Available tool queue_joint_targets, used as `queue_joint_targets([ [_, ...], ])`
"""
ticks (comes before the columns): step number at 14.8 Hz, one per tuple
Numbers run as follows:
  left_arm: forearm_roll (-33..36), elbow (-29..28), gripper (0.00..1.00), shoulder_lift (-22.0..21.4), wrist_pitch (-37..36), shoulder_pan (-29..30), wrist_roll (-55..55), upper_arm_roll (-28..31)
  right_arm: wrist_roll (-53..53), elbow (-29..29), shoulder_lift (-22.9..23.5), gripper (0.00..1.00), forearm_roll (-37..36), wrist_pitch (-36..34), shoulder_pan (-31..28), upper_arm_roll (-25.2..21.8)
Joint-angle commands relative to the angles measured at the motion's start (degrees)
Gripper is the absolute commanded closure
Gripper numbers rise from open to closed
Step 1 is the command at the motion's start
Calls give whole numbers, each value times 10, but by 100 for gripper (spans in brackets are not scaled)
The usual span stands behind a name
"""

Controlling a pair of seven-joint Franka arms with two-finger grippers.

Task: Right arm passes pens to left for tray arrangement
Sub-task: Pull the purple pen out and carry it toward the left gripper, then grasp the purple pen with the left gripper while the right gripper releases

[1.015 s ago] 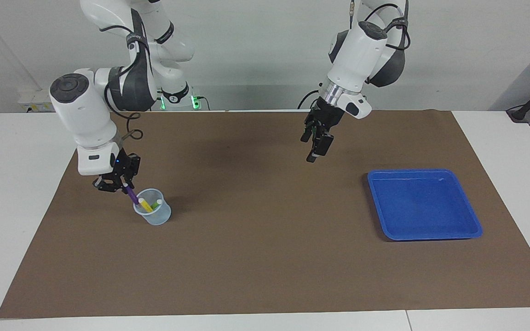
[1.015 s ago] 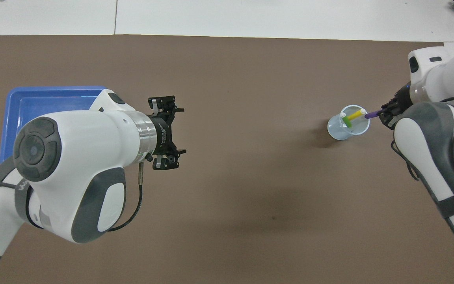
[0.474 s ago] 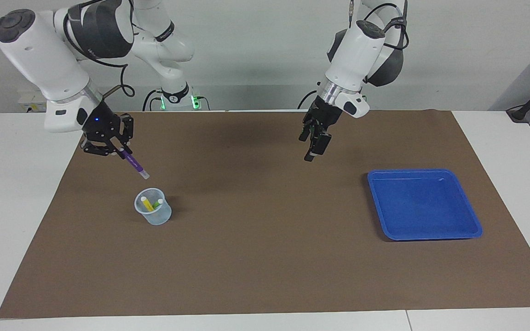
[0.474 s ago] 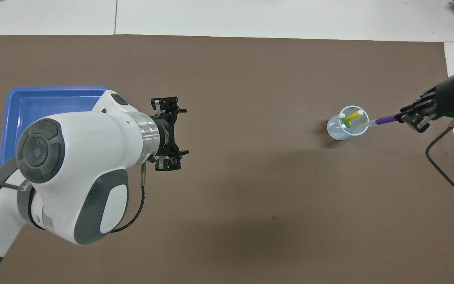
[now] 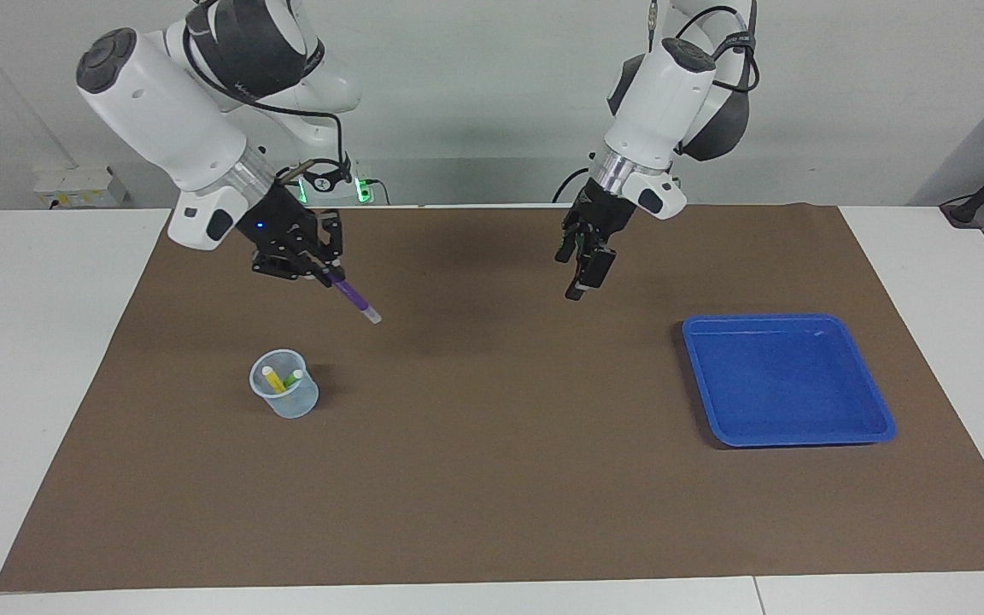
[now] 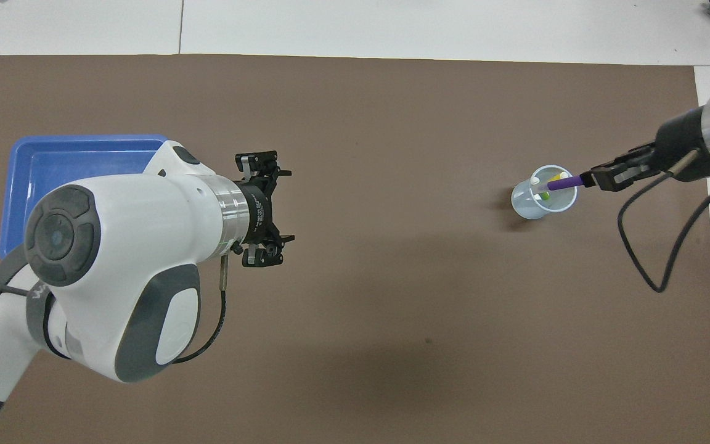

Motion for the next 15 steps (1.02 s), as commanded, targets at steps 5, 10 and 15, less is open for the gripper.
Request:
queue_joint_targets([
  [5, -24, -3, 0, -3, 11, -43, -79, -2, 86, -26, -1, 91, 106, 76, 44, 0],
  [10, -28, 0, 0, 12, 93, -76, -160, -1, 158, -44, 0, 91, 113, 135, 90, 1],
  [15, -27, 23, 0, 41, 138, -100, -184, -1, 189, -48, 1, 91, 121, 163, 110, 0],
])
